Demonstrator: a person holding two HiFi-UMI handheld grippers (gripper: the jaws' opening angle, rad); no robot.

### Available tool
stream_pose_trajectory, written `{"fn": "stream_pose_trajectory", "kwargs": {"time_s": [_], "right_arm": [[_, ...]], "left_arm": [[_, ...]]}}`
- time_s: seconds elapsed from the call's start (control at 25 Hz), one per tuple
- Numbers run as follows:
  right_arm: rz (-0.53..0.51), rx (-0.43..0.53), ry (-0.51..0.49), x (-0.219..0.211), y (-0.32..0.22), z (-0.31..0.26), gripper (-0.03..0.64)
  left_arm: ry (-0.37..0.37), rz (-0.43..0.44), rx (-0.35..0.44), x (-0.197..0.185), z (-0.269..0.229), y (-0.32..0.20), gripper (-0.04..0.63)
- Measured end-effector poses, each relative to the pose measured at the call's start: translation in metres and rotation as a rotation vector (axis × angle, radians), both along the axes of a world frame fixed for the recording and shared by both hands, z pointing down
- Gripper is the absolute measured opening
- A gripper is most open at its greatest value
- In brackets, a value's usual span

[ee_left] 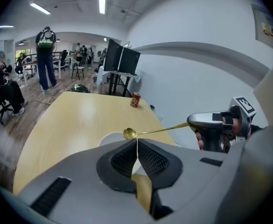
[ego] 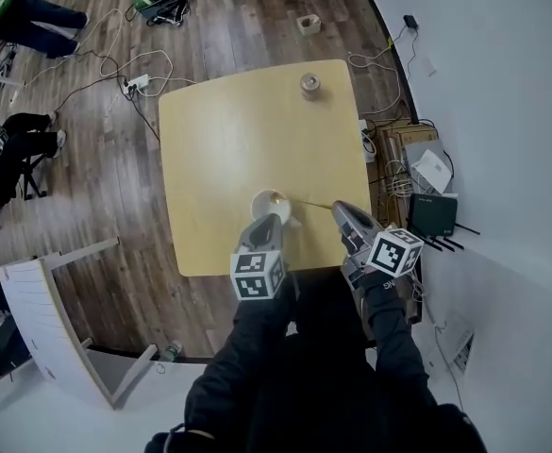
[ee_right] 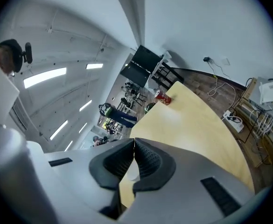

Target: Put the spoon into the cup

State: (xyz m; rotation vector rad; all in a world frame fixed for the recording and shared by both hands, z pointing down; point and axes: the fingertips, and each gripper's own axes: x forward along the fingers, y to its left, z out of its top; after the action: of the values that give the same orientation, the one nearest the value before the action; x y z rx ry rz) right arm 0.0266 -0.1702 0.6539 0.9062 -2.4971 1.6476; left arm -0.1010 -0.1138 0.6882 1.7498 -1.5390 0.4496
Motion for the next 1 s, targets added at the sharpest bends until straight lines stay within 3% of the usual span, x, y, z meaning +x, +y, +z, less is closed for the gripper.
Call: {"fn": "stream_pose_trajectory", "kwargs": {"time_s": [0.48, 1.0], "right_arm": [[-0.180, 0.062, 0.277, -0.062, 0.013, 0.026, 0.025], [-0.238, 0.021, 0.382, -0.089, 0.015, 0.048, 0.025]], "left_arm": [[-0.008, -0.142, -0.048, -0.067, 0.016, 0.036, 0.035], [0.007, -0.191, -0.081, -0.092, 0.027, 0.048, 0.035]]}}
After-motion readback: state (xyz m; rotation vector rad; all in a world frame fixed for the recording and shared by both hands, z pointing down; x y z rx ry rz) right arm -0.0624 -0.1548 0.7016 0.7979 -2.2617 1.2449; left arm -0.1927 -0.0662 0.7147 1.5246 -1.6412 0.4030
